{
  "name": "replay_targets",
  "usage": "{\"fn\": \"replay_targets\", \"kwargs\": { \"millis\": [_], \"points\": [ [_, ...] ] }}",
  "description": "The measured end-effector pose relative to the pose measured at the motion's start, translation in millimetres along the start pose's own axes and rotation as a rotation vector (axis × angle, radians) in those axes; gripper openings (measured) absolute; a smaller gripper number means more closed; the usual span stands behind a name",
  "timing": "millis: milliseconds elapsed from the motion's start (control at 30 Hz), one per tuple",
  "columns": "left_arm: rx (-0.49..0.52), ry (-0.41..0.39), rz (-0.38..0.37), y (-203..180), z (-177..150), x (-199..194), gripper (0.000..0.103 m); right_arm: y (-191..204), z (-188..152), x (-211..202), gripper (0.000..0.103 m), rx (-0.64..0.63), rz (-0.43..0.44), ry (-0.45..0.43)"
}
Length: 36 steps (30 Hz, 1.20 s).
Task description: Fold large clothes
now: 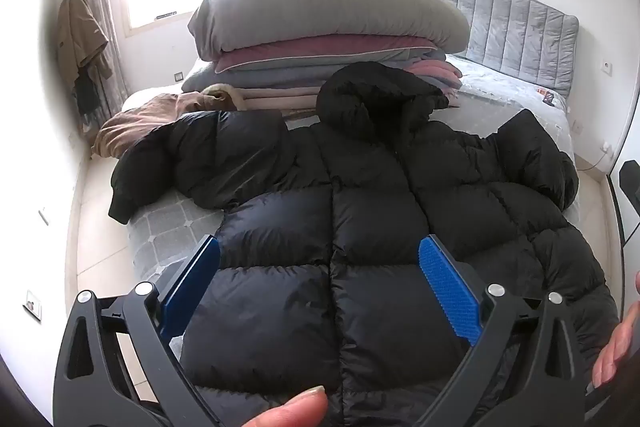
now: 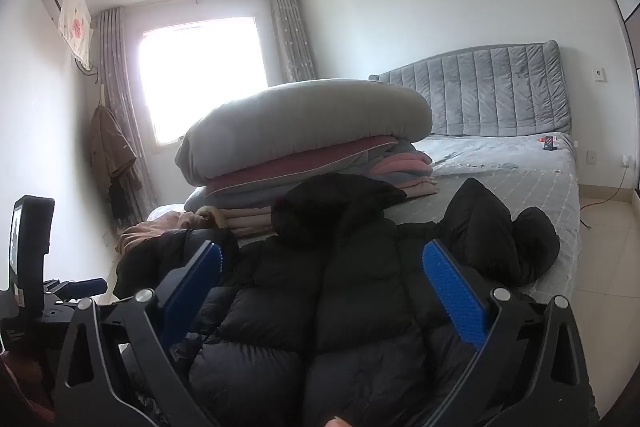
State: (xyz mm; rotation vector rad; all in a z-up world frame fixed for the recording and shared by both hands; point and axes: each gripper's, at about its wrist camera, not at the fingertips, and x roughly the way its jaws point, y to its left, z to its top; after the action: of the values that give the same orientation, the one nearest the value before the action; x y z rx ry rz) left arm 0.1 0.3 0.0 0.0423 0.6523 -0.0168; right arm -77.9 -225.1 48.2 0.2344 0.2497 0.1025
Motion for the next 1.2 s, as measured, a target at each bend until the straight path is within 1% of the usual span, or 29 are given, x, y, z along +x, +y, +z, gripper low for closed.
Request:
{"fn": "replay_targets", "kwargs": {
  "millis": [433, 600, 833, 933, 1067, 1200],
  "points": [
    [0.009, -0.002, 0.009, -1, 0, 0, 0.096, 6, -1, -2, 0.098, -0.010, 0.007, -0.009],
    [0.004, -0.002, 0.016, 3, 1, 0, 0.096, 5, -2, 2, 0.098, -0.005, 0.011, 0.000],
    [-0.018, 0.001, 0.039, 19, 4, 7, 0.096, 3, -3, 9, 0.098, 0.007, 0.010, 0.012],
    [-0.028, -0.001, 0.045, 26, 5, 9, 0.096, 2, -2, 9, 0.098, 0.013, 0.002, -0.003],
    [-0.035, -0.016, 0.062, 37, 9, 8, 0.096, -3, -5, 15, 0.098, 0.054, 0.016, 0.033],
    [-0.072, -0.003, 0.069, 53, 14, 11, 0.096, -8, -2, 17, 0.098, 0.083, 0.021, 0.043]
  ]
}}
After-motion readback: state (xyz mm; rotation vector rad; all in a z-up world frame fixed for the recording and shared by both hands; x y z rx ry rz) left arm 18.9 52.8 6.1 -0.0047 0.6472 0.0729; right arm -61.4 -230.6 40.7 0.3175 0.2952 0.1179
